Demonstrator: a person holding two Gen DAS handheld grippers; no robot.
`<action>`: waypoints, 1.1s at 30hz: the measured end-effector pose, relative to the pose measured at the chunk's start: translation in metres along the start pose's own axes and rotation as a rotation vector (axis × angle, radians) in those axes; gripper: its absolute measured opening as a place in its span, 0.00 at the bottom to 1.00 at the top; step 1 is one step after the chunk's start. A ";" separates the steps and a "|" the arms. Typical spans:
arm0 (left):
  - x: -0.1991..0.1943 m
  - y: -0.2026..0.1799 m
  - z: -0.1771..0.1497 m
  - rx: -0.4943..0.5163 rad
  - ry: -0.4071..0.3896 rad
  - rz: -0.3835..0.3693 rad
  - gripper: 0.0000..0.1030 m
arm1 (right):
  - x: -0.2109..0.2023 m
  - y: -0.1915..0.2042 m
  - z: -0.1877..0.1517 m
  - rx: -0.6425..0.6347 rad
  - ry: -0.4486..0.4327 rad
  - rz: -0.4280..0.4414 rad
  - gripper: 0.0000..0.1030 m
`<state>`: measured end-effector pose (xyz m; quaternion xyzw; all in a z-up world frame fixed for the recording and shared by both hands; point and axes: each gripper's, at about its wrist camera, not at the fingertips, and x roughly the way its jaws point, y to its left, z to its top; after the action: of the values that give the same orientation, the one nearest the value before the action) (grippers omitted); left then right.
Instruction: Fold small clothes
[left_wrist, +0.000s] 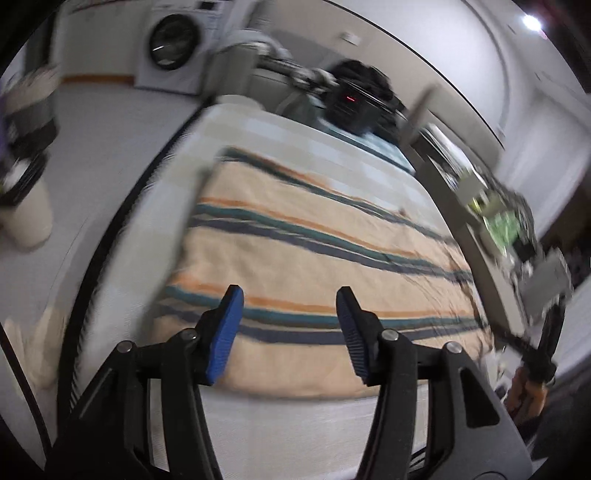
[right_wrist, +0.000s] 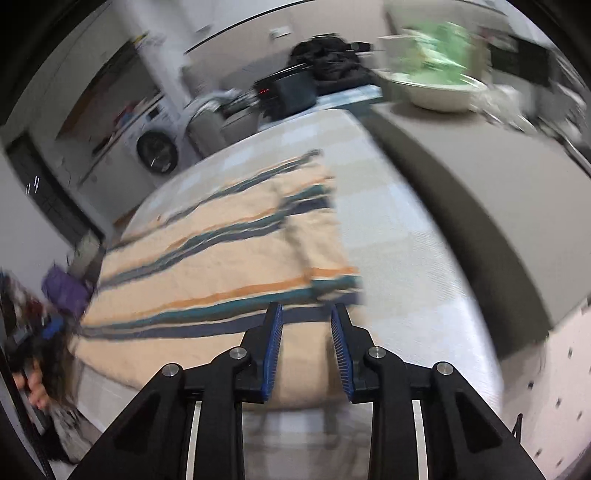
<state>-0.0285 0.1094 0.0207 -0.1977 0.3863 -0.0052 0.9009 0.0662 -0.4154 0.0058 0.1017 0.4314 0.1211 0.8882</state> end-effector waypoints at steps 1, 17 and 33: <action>0.012 -0.019 0.000 0.065 0.016 -0.006 0.49 | 0.004 0.013 0.001 -0.033 0.002 0.002 0.36; 0.081 -0.053 -0.052 0.314 0.223 -0.056 0.84 | 0.069 0.112 -0.030 -0.428 0.070 -0.026 0.73; -0.019 0.044 -0.071 0.238 0.090 -0.005 0.96 | 0.024 0.051 0.007 -0.193 -0.028 -0.151 0.76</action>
<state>-0.0974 0.1281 -0.0257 -0.0898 0.4227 -0.0622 0.8997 0.0798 -0.3600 0.0073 -0.0155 0.4119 0.0936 0.9063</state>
